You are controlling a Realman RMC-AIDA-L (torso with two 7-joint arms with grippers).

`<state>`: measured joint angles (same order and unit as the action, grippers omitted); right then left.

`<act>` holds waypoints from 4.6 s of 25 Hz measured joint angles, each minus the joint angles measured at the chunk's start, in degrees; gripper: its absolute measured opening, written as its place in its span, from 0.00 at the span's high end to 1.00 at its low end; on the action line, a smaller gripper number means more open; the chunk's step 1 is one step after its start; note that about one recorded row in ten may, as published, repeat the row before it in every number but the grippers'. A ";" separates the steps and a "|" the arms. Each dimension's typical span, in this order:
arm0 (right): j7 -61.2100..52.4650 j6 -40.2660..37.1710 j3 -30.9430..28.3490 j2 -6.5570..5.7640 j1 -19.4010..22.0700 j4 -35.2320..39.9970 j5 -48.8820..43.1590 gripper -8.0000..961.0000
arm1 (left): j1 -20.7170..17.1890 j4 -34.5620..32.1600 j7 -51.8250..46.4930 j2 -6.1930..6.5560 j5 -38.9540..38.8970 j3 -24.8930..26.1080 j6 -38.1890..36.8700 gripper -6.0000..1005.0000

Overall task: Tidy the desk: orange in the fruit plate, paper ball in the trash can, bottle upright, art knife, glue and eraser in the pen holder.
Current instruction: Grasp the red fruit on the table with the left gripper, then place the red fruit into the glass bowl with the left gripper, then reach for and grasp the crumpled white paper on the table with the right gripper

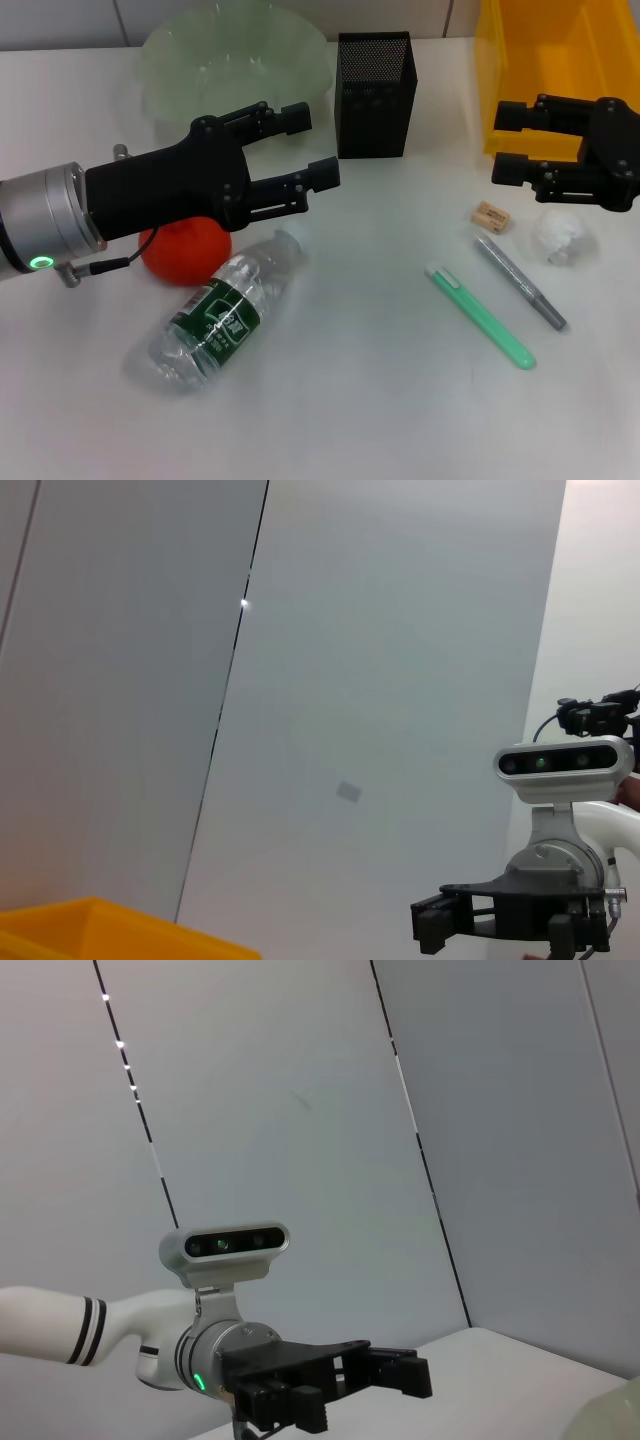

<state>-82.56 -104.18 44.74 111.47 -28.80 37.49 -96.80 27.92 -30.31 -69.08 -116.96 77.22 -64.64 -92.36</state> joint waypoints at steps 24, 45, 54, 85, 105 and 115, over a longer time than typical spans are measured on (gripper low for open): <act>0.13 1.09 0.00 0.32 -0.60 0.12 0.03 0.20 | -8.83 0.58 0.07 2.61 1.46 0.52 16.46 0.22; 0.09 1.35 -0.09 0.75 -0.47 0.32 0.05 0.20 | -9.42 1.49 0.70 1.29 1.44 -2.30 26.08 0.26; -0.01 1.21 -1.07 0.85 -0.22 0.12 0.09 0.21 | -9.14 0.58 1.05 1.29 1.40 -1.81 26.22 0.56; -0.63 0.06 -2.19 3.43 1.36 0.54 0.21 0.21 | 13.88 2.78 11.59 -2.21 -2.83 8.15 48.73 0.71; -15.36 9.05 -3.94 4.18 1.27 9.59 -3.59 0.21 | 1.24 1.44 5.13 -1.03 -6.57 8.01 16.34 0.37; -57.63 9.87 -3.56 6.46 -6.29 30.82 -38.32 0.21 | -2.51 4.38 5.30 -1.77 -3.68 3.67 11.97 0.37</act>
<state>-140.19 -94.31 41.17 117.93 -35.09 68.31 -135.11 25.41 -25.93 -63.78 -118.72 73.54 -60.97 -80.40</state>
